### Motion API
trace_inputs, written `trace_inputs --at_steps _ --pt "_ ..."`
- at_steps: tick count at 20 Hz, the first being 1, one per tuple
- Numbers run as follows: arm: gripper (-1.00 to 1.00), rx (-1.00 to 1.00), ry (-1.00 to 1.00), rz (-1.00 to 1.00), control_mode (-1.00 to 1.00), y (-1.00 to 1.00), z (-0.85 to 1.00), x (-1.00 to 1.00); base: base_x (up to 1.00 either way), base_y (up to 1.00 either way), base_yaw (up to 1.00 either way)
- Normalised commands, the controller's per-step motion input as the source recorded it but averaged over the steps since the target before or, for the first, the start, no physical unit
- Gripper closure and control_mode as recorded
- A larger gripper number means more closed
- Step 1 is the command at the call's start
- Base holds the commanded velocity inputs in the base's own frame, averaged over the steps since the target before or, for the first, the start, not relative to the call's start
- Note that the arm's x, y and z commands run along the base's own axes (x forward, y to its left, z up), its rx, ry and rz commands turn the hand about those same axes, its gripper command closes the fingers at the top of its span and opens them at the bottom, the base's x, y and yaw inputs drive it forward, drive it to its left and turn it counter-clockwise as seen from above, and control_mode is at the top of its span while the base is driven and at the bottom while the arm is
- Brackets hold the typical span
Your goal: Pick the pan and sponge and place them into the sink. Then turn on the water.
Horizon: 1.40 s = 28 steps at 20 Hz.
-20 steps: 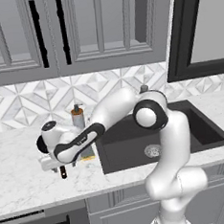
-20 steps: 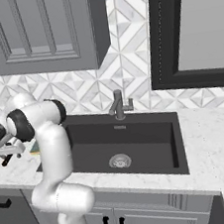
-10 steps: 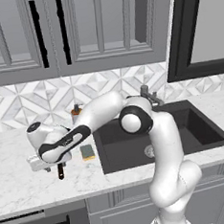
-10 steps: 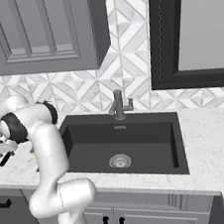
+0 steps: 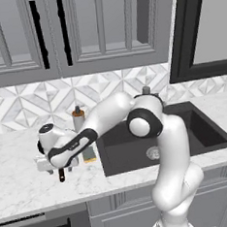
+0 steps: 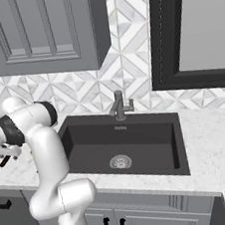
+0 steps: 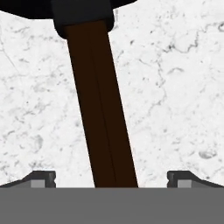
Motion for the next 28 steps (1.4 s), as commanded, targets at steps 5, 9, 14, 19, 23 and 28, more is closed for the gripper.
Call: trace_inputs --at_steps 5,9,14,19,23,28 --pt "1.00 0.13 -0.01 -0.08 -1.00 -0.77 -0.97 -0.23 0.00 0.00 0.00" --pt "1.00 0.00 0.00 0.00 -1.00 -0.03 -0.71 0.02 0.00 0.00 0.00" --pt "1.00 -0.04 0.03 0.00 -1.00 0.16 -0.57 0.25 0.00 0.00 0.00" --pt "1.00 -0.10 0.10 0.03 -1.00 0.28 -0.43 0.32 0.00 0.00 0.00" --pt "1.00 -0.04 0.05 0.06 -1.00 0.12 -0.37 0.10 0.00 0.00 0.00" --pt "1.00 0.02 -0.16 0.01 -1.00 -0.15 -0.18 -0.30 0.00 0.00 0.00"
